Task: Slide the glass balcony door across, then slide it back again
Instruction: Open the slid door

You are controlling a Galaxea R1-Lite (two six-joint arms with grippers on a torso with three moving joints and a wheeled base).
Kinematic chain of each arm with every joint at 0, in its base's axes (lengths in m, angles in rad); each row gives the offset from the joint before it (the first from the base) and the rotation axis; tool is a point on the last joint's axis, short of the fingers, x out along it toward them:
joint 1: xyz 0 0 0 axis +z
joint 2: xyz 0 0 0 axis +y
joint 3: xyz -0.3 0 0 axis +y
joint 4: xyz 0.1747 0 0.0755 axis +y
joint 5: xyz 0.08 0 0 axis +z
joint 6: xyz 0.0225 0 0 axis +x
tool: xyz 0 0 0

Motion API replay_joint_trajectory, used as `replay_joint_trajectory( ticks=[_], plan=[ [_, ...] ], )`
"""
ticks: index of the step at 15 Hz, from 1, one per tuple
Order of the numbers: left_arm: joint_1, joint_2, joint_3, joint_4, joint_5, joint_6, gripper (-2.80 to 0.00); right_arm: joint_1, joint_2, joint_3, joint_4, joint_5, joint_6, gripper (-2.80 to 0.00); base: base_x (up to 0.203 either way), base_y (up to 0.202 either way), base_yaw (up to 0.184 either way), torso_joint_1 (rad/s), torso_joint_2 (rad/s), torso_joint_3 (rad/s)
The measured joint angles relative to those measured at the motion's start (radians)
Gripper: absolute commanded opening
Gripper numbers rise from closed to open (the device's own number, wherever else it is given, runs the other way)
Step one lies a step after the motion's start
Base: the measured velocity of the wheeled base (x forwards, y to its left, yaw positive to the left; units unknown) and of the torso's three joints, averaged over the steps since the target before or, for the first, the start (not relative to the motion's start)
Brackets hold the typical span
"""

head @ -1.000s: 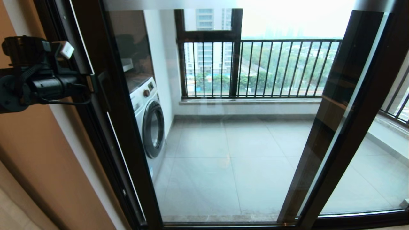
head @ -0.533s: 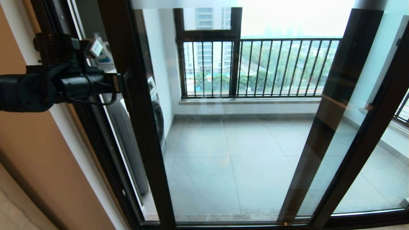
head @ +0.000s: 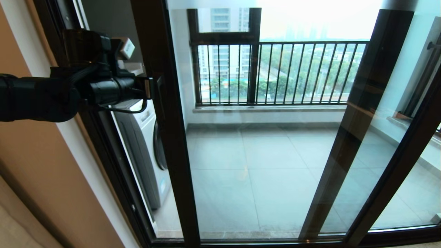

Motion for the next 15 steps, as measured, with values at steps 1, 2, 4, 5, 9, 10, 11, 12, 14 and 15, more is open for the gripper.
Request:
replay_joint_trajectory(
  ticks=[1,2,4,5,9,10,11,12,14,15],
  plan=[
    [-0.015,0.001,0.0,-0.001,0.003,0.0,-2.8,0.0,0.0,0.0,0.0,0.0,0.0,-2.8,0.0,0.0,0.0,0.0,0.0,0.0],
    [-0.026,0.003,0.0,-0.001,0.003,0.0,-2.8,0.0,0.0,0.0,0.0,0.0,0.0,-2.8,0.0,0.0,0.0,0.0,0.0,0.0],
    [-0.054,0.009,-0.001,-0.001,0.004,0.0,-2.8,0.0,0.0,0.0,0.0,-0.001,0.0,-2.8,0.0,0.0,0.0,0.0,0.0,0.0],
    [-0.068,0.015,-0.003,-0.002,0.012,0.0,-2.8,0.0,0.0,0.0,0.0,-0.001,0.0,-2.8,0.0,0.0,0.0,0.0,0.0,0.0],
    [-0.138,0.076,-0.055,0.003,0.073,0.005,-2.8,0.0,0.0,0.0,0.0,-0.008,0.0,-2.8,0.0,0.0,0.0,0.0,0.0,0.0],
    [-0.146,0.091,-0.073,0.002,0.074,0.005,-2.8,0.0,0.0,0.0,0.0,-0.001,0.0,-2.8,0.0,0.0,0.0,0.0,0.0,0.0],
    [-0.151,0.109,-0.093,0.001,0.074,0.008,-2.8,0.0,0.0,0.0,0.0,0.0,0.0,-2.8,0.0,0.0,0.0,0.0,0.0,0.0],
    [-0.155,0.126,-0.111,0.0,0.074,0.013,-2.8,0.0,0.0,0.0,0.0,0.0,0.0,-2.8,0.0,0.0,0.0,0.0,0.0,0.0],
    [-0.159,0.157,-0.152,0.005,0.079,0.015,-2.8,0.0,0.0,0.0,0.0,0.0,0.0,-2.8,0.0,0.0,0.0,0.0,0.0,0.0],
    [-0.163,0.171,-0.172,0.009,0.083,0.015,-2.8,0.0,0.0,0.0,0.0,0.0,0.0,-2.8,0.0,0.0,0.0,0.0,0.0,0.0]
  ],
)
